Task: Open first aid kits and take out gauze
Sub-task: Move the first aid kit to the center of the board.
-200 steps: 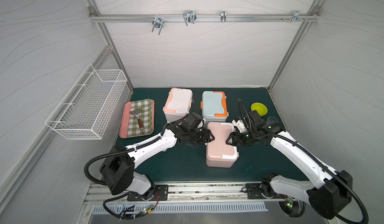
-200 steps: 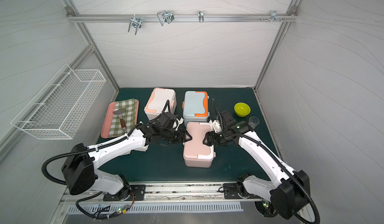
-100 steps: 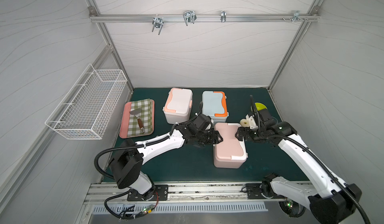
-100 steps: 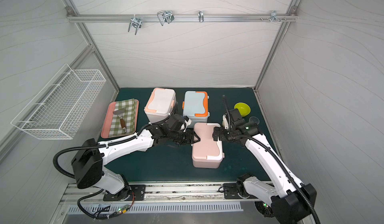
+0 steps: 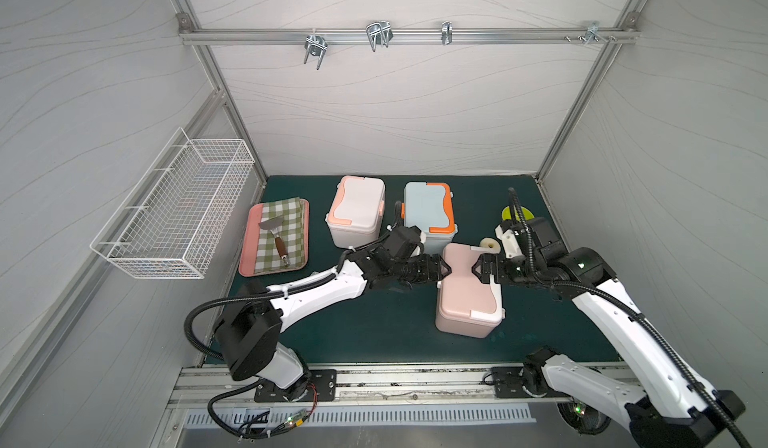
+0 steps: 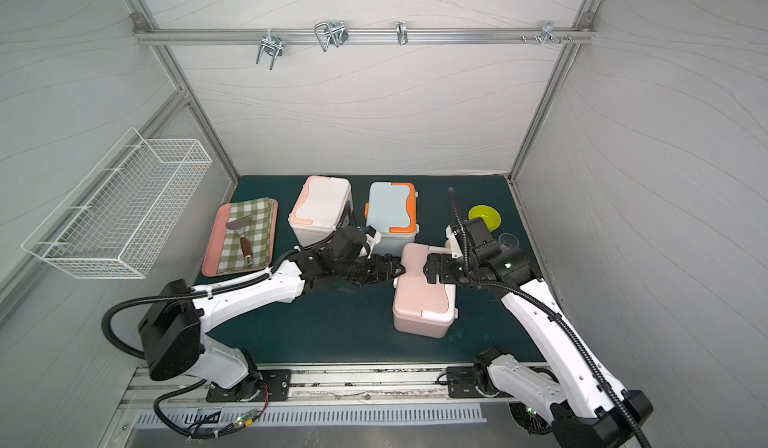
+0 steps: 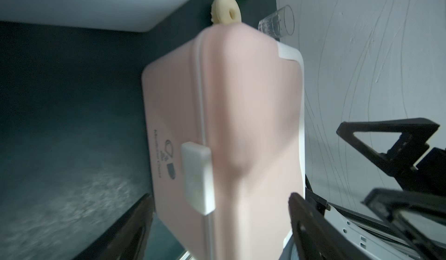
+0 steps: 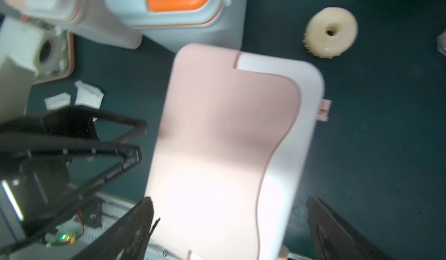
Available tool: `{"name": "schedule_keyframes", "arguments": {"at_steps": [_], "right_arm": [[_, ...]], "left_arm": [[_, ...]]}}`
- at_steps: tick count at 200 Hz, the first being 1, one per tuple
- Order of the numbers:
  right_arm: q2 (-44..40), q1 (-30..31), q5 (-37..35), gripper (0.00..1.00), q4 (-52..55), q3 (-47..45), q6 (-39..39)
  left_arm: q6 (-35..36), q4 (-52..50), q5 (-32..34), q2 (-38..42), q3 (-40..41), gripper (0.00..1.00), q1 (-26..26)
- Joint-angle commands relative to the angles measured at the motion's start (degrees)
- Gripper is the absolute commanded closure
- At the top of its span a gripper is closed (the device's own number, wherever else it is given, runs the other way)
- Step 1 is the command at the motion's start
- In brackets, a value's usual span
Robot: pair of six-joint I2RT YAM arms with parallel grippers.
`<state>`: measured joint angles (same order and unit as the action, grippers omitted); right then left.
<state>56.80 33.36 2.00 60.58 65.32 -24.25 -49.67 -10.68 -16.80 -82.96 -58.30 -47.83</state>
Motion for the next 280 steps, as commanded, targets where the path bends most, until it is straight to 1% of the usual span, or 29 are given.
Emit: {"name": "schedule_keyframes", "arguments": {"at_steps": [1, 28, 45, 59, 77, 96, 109, 119, 138, 166, 190, 234, 280], "right_arm": [[1.3, 7.2, 1.3, 0.04, 0.1, 2.3, -2.4], [5.7, 17.9, -1.6, 0.10, -3.6, 3.9, -6.0], [9.9, 23.0, -3.7, 0.14, -6.1, 4.6, -7.7], [13.8, 26.2, -5.7, 0.15, -8.3, 5.2, -9.4], [19.6, 28.7, -9.2, 0.15, -9.4, 7.0, -11.5], [25.5, 29.9, -12.5, 0.16, -8.5, 9.6, -12.1], [28.8, 29.7, -14.8, 0.20, -7.0, 10.3, -13.3], [30.6, 28.9, -16.7, 0.22, -5.5, 10.4, -14.5], [31.3, 26.4, -18.2, 0.24, -4.2, 8.1, -16.0], [27.5, 21.8, -18.2, 0.25, -4.6, 2.7, -15.8], [23.5, 16.4, -18.1, 0.25, -4.2, -0.8, -14.8], [17.5, 4.6, -16.6, 0.25, -4.5, -6.1, -9.8], [14.1, -8.6, -13.0, 0.23, -5.5, -9.3, -2.6]], "left_arm": [[2.6, -5.0, 4.7, 7.4, 2.9, 0.08, 2.4], [3.5, -10.5, 8.9, 16.7, 8.2, 0.01, 5.5], [4.1, -14.0, 11.3, 22.3, 10.8, 0.01, 7.8], [4.3, -16.1, 11.5, 26.0, 12.7, 0.01, 10.2], [5.0, -18.1, 11.6, 29.4, 14.1, 0.01, 12.5], [5.8, -20.2, 12.3, 31.6, 14.4, 0.01, 13.4], [5.9, -20.8, 12.3, 32.4, 14.6, 0.01, 13.8], [5.9, -20.8, 12.1, 32.7, 14.8, 0.01, 13.9], [6.0, -20.9, 11.5, 32.4, 15.0, 0.01, 14.1], [6.0, -20.3, 10.9, 32.1, 15.3, 0.01, 14.1], [5.7, -19.1, 10.3, 31.6, 15.5, 0.01, 14.1], [5.2, -17.7, 9.0, 30.3, 15.4, 0.01, 14.1], [5.3, -17.7, 8.3, 30.0, 15.0, 0.01, 14.1]]}}
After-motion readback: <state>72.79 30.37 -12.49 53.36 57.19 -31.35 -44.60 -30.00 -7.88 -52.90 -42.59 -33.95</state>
